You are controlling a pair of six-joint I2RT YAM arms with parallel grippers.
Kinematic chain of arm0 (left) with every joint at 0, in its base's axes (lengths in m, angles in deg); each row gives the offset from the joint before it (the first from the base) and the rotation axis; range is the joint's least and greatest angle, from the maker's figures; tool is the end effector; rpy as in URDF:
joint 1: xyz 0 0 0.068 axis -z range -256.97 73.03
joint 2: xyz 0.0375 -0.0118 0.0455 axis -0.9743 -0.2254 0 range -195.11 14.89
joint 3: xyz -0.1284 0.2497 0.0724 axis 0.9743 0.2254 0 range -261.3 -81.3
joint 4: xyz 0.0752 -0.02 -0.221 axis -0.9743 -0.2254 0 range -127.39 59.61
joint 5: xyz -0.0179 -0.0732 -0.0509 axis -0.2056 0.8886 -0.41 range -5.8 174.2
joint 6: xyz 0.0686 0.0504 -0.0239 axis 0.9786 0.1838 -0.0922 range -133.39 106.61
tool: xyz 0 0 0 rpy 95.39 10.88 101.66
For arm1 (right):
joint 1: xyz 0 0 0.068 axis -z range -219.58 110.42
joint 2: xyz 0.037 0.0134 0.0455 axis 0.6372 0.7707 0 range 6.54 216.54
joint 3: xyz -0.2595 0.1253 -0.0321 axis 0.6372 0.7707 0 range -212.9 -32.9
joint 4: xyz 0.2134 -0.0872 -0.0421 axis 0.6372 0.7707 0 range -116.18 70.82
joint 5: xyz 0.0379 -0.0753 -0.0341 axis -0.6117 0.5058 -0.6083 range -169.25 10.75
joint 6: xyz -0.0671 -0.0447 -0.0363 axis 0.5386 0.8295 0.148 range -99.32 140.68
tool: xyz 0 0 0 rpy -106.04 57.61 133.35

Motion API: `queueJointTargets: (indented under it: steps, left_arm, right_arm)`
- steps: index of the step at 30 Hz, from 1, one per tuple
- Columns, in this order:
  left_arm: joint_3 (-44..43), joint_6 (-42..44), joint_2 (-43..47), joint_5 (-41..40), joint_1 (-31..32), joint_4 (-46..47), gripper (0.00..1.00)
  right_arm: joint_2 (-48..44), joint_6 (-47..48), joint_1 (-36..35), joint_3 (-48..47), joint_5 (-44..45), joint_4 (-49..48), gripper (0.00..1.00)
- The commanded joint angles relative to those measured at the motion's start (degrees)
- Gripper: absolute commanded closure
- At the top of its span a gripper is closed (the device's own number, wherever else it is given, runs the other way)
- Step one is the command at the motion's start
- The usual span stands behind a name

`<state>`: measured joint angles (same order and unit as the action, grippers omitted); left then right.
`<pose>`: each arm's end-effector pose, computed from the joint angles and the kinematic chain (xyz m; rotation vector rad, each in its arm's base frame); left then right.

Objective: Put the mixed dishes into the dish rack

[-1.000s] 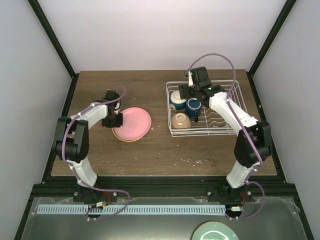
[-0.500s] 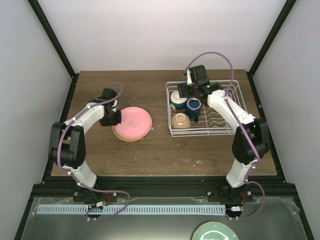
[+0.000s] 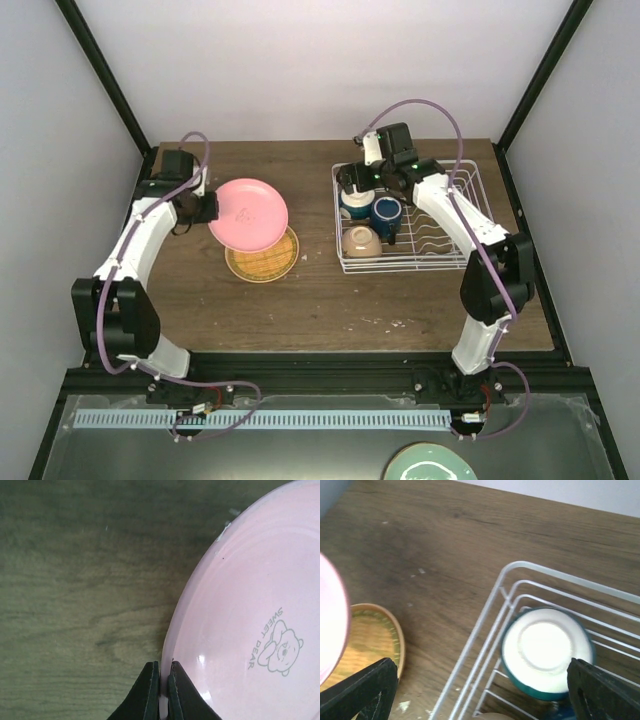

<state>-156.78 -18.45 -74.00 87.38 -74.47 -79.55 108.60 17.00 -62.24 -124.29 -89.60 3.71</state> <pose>0.3081 -0.0180 0.2682 -0.0414 2.6648 -0.1169 0.3794 0.1737 0.3096 -0.4743 2.2552 0.4444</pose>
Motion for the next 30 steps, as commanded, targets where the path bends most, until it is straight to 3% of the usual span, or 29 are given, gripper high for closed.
queueJointTargets:
  steps: [1, 10, 25, 28, 30]
  left_arm:
    - [-2.20, 1.94, 4.04, 4.55, 0.05, 3.02, 1.00]
    - [-2.65, 0.19, 4.51, 9.16, 0.05, 6.62, 1.00]
    - [-1.44, -0.90, 4.00, 14.50, 0.96, 10.25, 1.00]
    - [-1.19, -1.29, 3.31, 15.21, 1.83, 11.18, 1.00]
    - [-0.84, -1.76, 2.99, 15.67, 2.35, 12.05, 1.00]
  right_arm:
    - [1.64, -0.56, -0.16, -2.90, -13.28, -1.73, 0.06]
    - [6.83, -5.89, -0.43, -5.30, -31.63, -4.56, 0.04]
    - [16.73, -8.12, -6.07, -11.93, -38.26, -7.58, 0.06]
    - [18.77, -8.19, -6.81, -14.24, -38.93, -6.98, 0.14]
    - [19.50, -8.49, -6.92, -15.13, -39.60, -7.07, 0.24]
